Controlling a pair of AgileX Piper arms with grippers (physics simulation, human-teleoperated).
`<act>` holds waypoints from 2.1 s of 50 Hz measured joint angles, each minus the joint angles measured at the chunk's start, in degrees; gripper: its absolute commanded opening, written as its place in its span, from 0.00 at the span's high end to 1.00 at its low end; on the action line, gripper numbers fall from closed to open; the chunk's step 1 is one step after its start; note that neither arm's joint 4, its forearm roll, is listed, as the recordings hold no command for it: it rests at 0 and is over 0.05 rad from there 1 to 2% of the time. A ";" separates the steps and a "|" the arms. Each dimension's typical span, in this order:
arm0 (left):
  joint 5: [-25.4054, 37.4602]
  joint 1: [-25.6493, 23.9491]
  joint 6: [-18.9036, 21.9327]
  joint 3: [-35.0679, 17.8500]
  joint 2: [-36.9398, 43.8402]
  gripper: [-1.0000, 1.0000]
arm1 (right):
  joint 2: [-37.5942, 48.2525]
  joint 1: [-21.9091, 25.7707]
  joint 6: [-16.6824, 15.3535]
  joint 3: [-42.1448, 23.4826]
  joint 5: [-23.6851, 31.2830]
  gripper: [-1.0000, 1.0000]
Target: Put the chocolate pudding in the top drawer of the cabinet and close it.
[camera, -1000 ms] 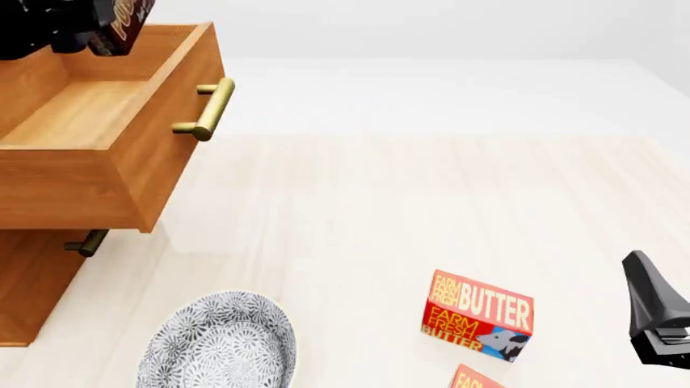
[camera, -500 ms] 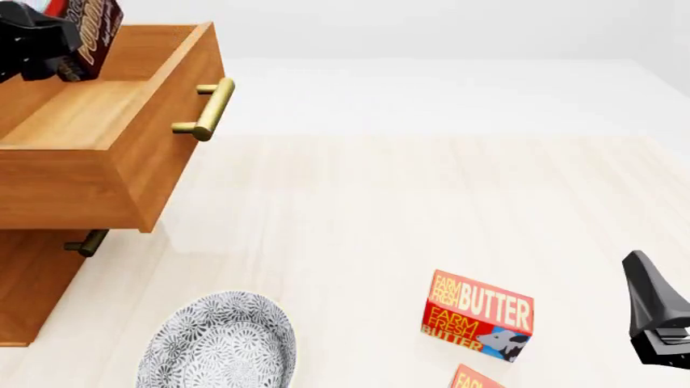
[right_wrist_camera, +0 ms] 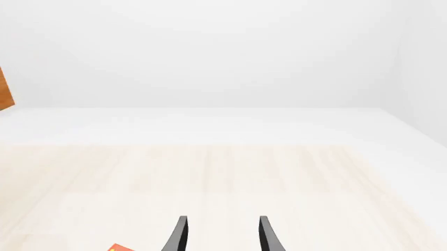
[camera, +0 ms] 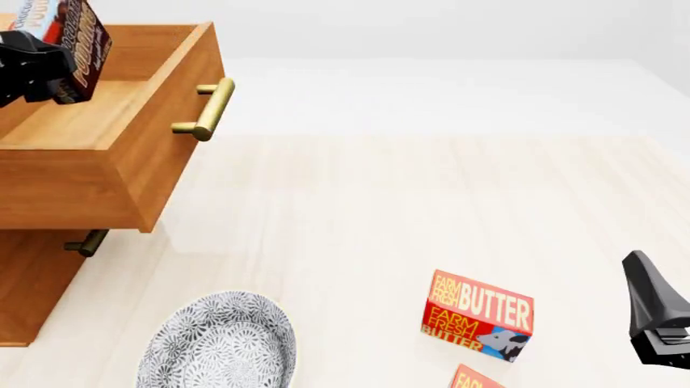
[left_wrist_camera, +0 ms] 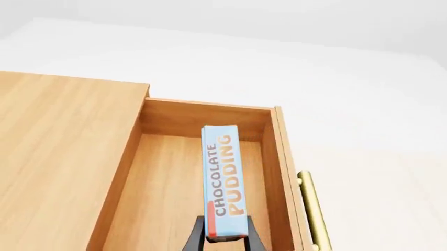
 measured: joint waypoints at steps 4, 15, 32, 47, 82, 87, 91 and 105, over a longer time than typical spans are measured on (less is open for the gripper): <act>-0.22 0.59 -0.06 0.19 0.31 1.00 | 0.00 0.00 0.00 0.00 0.00 0.00; -0.12 1.85 0.26 -0.32 1.24 1.00 | 0.00 0.00 0.00 0.00 0.00 0.00; 1.87 4.03 1.43 -2.24 1.81 1.00 | 0.00 0.00 0.00 0.00 0.00 0.00; 1.80 5.45 2.02 -2.21 3.92 1.00 | 0.00 0.00 0.00 0.00 0.00 0.00; -0.03 6.02 1.68 -2.76 10.19 1.00 | 0.01 0.00 0.00 0.00 0.00 0.00; -0.84 5.85 1.33 -2.63 11.02 1.00 | 0.00 0.00 0.00 0.00 0.00 0.00; -1.37 5.78 1.14 -2.50 11.57 1.00 | 0.00 0.00 0.00 0.00 0.00 0.00; -2.74 5.57 0.66 -2.00 12.99 1.00 | 0.01 0.00 0.00 0.00 0.00 0.00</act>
